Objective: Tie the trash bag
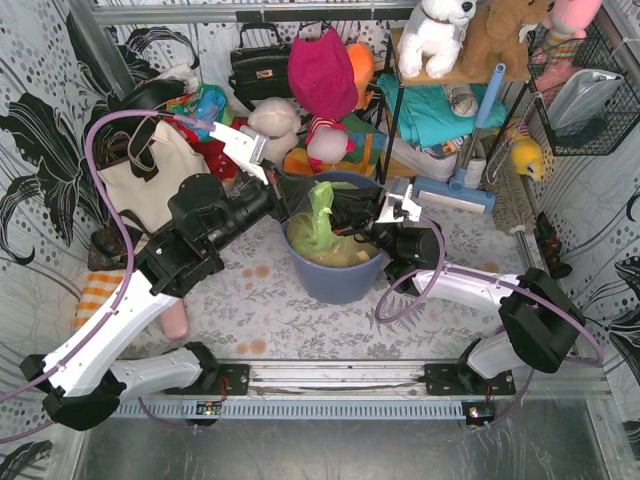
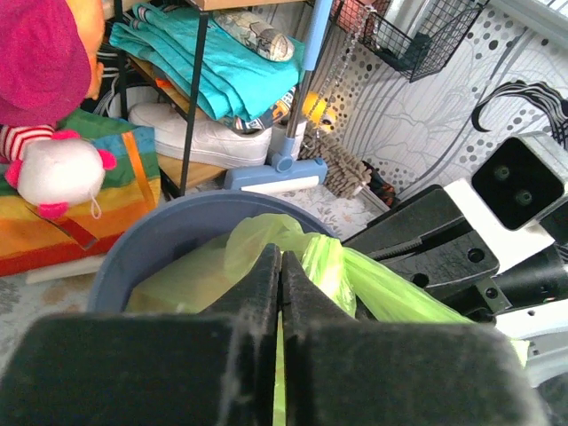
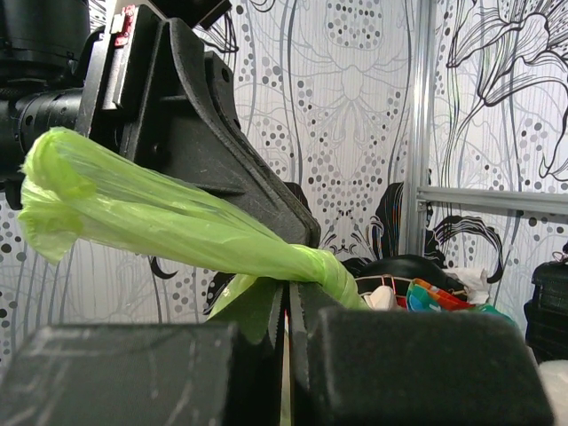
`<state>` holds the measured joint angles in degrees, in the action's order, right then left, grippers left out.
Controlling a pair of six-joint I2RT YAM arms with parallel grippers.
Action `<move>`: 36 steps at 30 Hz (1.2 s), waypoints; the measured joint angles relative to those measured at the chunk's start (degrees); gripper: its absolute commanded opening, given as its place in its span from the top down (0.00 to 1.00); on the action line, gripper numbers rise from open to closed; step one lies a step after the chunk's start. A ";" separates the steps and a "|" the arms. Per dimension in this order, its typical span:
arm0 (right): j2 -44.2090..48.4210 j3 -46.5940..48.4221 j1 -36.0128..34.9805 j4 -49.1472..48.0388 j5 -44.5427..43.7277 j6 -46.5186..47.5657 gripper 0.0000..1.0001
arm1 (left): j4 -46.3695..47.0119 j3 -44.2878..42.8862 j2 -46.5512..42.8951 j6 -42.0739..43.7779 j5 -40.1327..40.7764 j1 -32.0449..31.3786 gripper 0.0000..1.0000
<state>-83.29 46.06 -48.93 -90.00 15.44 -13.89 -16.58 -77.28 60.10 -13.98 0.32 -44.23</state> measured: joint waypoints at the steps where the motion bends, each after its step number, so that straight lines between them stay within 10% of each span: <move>1: 0.00 0.00 0.00 0.02 0.00 0.00 1.00 | -0.02 -0.13 0.09 -0.04 -0.11 0.00 1.00; 12: 0.42 0.00 -0.02 0.15 -0.02 0.00 0.77 | 0.68 -0.04 -0.33 -0.02 1.46 0.00 1.00; 27: 1.07 0.02 0.00 0.11 -0.04 0.09 1.00 | 1.44 -0.09 -1.55 0.79 3.61 0.00 1.00; 36: 1.07 0.00 0.00 0.13 -0.04 0.22 1.00 | 0.33 0.42 -1.86 -2.64 4.55 0.00 0.56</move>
<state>-82.21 46.06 -48.93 -89.86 15.40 -13.67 -16.25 -76.86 58.24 -16.62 4.86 -44.23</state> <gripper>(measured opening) 0.004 0.381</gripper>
